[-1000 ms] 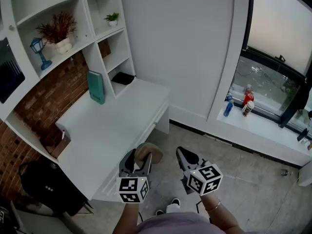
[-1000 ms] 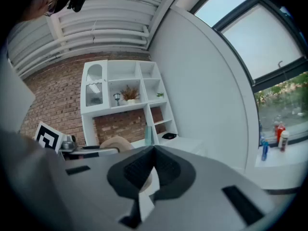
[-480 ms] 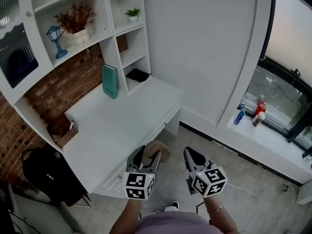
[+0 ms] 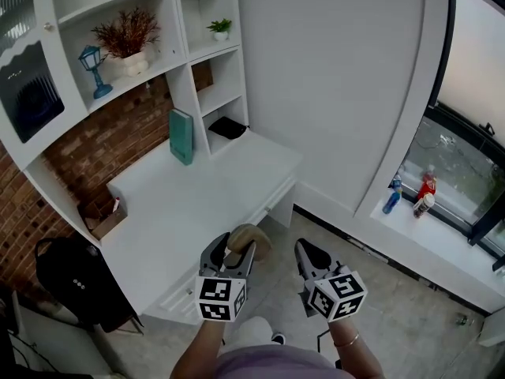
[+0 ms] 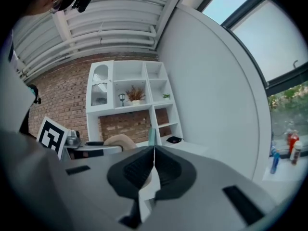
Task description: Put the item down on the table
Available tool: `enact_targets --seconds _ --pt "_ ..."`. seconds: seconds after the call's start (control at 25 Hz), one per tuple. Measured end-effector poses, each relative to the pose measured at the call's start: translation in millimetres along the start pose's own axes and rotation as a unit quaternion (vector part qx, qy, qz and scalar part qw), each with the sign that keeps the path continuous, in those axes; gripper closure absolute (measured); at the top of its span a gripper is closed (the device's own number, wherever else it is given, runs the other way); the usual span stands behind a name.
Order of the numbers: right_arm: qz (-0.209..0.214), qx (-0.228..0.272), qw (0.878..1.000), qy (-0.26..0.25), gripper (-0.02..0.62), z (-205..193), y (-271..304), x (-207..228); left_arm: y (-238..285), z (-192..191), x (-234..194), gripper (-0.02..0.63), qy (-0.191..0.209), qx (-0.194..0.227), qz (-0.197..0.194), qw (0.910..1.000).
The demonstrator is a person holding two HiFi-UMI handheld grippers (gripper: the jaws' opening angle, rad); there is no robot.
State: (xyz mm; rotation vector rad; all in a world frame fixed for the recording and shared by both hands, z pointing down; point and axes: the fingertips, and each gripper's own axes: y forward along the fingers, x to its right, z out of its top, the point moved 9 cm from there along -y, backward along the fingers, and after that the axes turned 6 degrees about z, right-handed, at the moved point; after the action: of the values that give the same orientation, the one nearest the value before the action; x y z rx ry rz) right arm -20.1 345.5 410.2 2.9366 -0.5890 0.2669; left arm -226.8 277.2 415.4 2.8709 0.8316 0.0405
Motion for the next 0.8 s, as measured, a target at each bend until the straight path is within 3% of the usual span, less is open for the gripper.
enact_targets --seconds 0.32,0.8 --pt "-0.002 0.003 1.0 0.022 0.595 0.8 38.9 47.6 64.4 6.8 -7.9 0.365 0.015 -0.006 -0.006 0.9999" --pt "-0.001 0.005 1.0 0.026 0.595 32.8 178.0 147.2 233.3 30.5 -60.5 0.365 0.018 -0.003 -0.014 0.9997"
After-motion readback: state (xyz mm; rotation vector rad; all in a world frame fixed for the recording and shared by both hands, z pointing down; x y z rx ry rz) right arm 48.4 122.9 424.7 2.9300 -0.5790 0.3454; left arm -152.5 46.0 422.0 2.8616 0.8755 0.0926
